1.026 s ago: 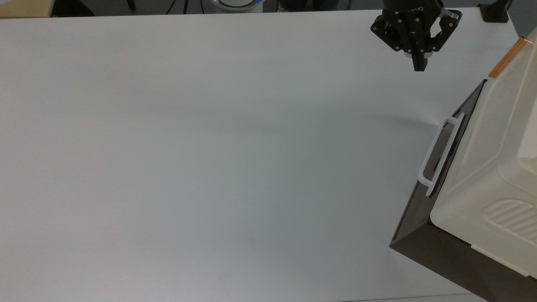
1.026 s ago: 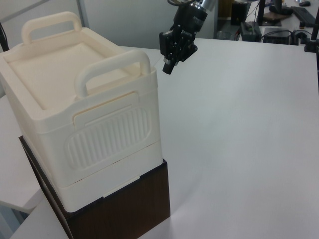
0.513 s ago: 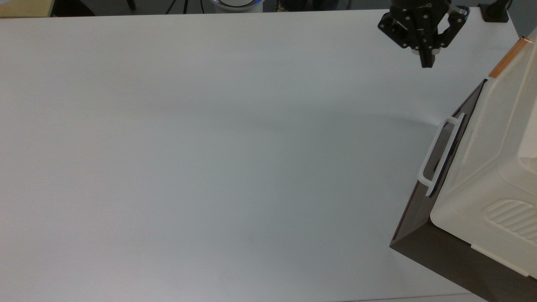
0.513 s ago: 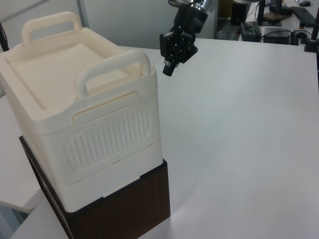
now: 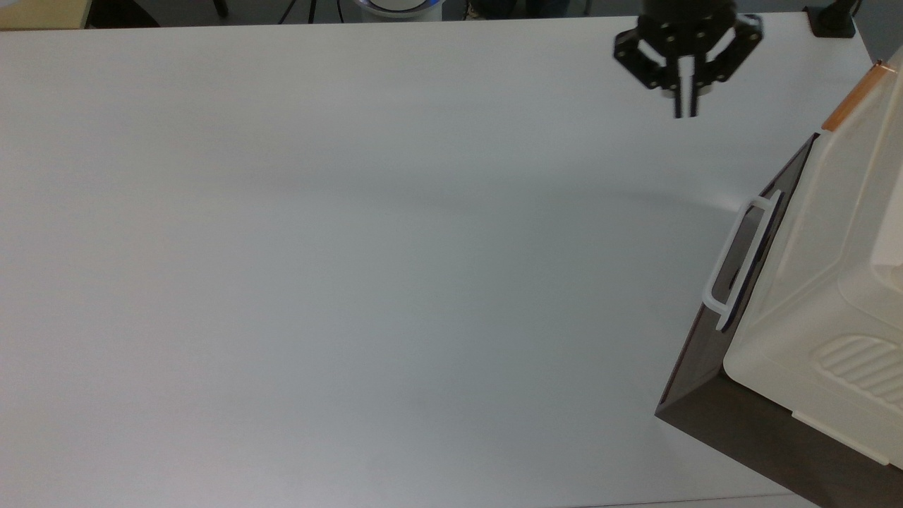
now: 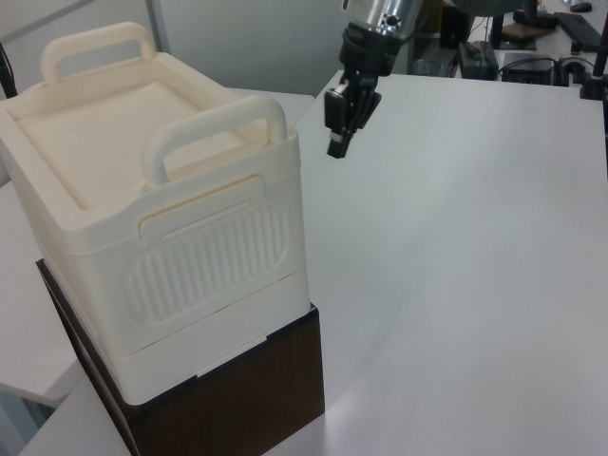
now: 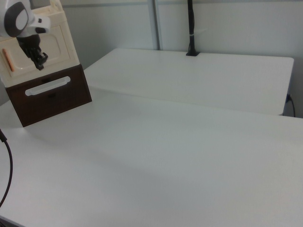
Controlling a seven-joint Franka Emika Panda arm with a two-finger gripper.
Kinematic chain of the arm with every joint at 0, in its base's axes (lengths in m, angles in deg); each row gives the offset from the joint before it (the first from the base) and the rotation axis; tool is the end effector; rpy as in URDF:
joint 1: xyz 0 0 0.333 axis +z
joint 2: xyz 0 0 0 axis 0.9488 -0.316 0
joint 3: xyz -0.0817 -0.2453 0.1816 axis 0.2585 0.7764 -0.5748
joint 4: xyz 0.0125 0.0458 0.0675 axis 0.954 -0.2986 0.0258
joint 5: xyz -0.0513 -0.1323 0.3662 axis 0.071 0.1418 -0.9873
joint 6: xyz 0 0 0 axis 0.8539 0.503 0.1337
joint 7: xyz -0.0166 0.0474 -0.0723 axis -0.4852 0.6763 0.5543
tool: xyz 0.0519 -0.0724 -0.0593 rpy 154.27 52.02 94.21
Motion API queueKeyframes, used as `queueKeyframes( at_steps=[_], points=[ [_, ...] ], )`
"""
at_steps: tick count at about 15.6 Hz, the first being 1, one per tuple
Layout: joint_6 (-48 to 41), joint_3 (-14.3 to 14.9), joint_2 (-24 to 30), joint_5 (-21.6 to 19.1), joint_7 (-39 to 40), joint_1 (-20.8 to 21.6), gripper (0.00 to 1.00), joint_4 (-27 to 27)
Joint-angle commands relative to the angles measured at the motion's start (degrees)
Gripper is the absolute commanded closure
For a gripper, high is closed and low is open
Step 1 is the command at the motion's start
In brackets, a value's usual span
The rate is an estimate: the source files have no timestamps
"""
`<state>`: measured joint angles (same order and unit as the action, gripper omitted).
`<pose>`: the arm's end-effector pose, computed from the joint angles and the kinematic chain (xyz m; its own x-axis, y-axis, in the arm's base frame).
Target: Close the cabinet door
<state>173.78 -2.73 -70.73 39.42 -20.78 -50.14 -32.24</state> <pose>0.6032 0.2961 0.5991 0.9713 -0.1446 0.1889 -0.0810 -0.9476 -0.3092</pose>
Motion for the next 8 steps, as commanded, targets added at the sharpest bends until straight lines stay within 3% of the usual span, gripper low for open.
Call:
queueKeyframes(
  at_steps=[1,3,4,8],
  points=[
    [-11.3,1.3,1.7,1.2,12.7,-4.5,0.46,-0.6],
    [-18.3,1.4,2.8,1.9,17.1,-7.3,0.06,-0.6],
    [-20.7,1.4,3.3,3.6,18.1,-8.3,0.00,-0.6],
    [-26.7,1.4,3.8,10.4,20.8,-11.9,0.00,-0.6]
  ],
)
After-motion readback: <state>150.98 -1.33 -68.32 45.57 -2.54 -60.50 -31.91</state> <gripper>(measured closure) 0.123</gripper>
